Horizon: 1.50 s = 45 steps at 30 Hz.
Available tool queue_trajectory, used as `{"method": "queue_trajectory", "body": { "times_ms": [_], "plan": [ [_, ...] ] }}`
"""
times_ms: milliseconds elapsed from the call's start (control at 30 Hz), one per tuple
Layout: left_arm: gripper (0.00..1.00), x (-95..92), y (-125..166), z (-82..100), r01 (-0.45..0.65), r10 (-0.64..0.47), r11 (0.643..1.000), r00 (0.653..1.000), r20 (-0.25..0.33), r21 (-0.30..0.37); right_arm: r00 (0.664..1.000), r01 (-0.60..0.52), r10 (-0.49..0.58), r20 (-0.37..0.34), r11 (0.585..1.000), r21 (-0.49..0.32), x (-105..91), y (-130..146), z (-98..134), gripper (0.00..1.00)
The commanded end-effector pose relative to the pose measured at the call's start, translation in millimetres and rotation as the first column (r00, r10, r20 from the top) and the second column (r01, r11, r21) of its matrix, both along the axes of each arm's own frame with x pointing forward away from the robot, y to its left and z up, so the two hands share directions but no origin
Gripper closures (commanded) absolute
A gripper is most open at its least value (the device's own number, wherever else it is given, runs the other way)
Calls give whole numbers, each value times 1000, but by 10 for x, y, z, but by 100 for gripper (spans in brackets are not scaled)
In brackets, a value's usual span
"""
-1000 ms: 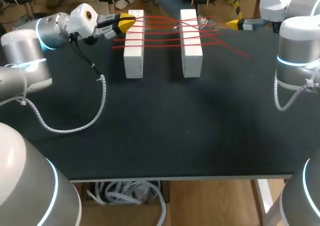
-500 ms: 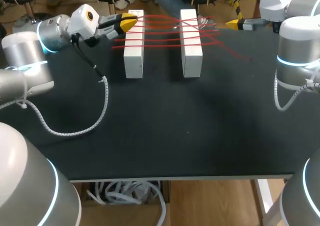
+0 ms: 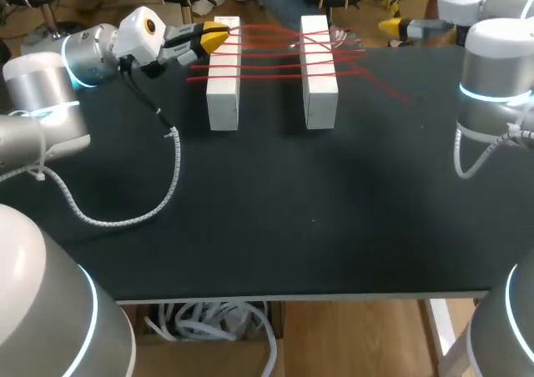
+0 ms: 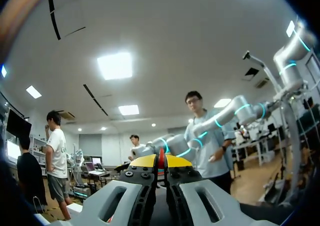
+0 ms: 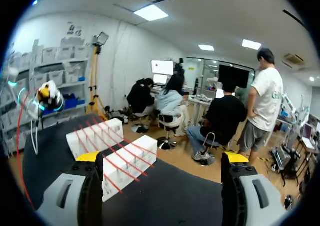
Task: Grab the tape and strap the tape.
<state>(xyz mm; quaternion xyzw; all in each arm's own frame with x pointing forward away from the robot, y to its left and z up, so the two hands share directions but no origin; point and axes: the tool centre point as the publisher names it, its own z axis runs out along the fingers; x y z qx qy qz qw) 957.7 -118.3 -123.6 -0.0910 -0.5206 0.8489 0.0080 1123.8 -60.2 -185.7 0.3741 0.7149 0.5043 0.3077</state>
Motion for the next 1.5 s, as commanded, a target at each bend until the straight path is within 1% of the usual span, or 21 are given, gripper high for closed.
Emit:
{"method": "queue_trajectory", "body": {
  "times_ms": [33,67,100,133,167,200,233,267,300,367,400,433,500,567,600,733,867,933,1000,1033,1500],
  "plan": [
    [100,9,1,-12,2,-2,1000,1000,1,-2,934,340,-353,50,925,166,-152,-19,117,0],
    [100,9,1,-12,2,-2,1000,1000,1,-2,927,359,-373,46,915,182,-211,-48,128,0],
    [100,9,1,-12,2,-2,1000,1000,1,-2,902,401,-424,83,893,206,-269,-82,140,0],
    [100,9,1,-12,2,-2,1000,1000,1,-2,890,417,-444,103,884,211,-327,-113,141,0],
    [100,9,1,-12,2,-2,1000,1000,1,-2,877,442,-471,91,867,228,-403,-139,140,0],
    [100,9,1,-12,2,-2,1000,1000,1,-2,859,464,-500,112,852,243,-469,-165,142,0],
    [100,9,1,-12,2,-2,1000,1000,1,-2,854,460,-503,134,849,259,-556,-180,141,0],
    [100,9,1,-12,2,-2,1000,1000,1,-2,834,481,-533,145,830,282,-654,-203,147,0],
    [100,9,1,-12,2,-2,1000,1000,1,-2,825,491,-546,143,820,295,-728,-220,146,0],
    [100,9,1,-12,2,-2,1000,1000,1,-2,791,515,-590,162,785,345,-898,-269,144,0],
    [100,9,1,-12,2,-2,1000,1000,1,-2,786,510,-595,167,777,369,-1010,-293,140,0],
    [100,9,1,-12,2,-2,1000,1000,1,-2,772,518,-614,162,757,398,-1109,-321,140,0],
    [100,9,1,-12,2,-2,1000,1000,1,-2,767,497,-621,163,735,462,-1312,-360,132,0],
    [100,9,1,-12,2,-2,1000,1000,1,-2,784,472,-609,119,710,523,-1488,-382,126,0],
    [100,9,1,-12,2,-2,1000,1000,1,-2,789,464,-608,90,685,561,-1575,-401,127,0],
    [100,9,1,-12,2,-2,1000,1000,1,-2,794,429,-606,42,608,668,-1766,-428,140,0],
    [100,9,1,-12,2,-2,1000,1000,1,-2,780,391,-624,37,533,750,-1863,-448,179,0],
    [100,9,1,-12,2,-2,1000,1000,1,-2,768,385,-640,30,498,777,-1880,-470,203,0],
    [100,9,1,-12,2,-2,1000,1000,1,-2,754,388,-656,23,474,790,-1887,-517,231,0],
    [100,9,1,-12,2,-2,1000,1000,1,-2,747,401,-665,19,473,785,-1888,-549,241,0],
    [100,9,1,-12,2,-2,1000,1000,1,-2,747,401,-665,19,473,785,-1888,-549,241,0]
  ]
}}
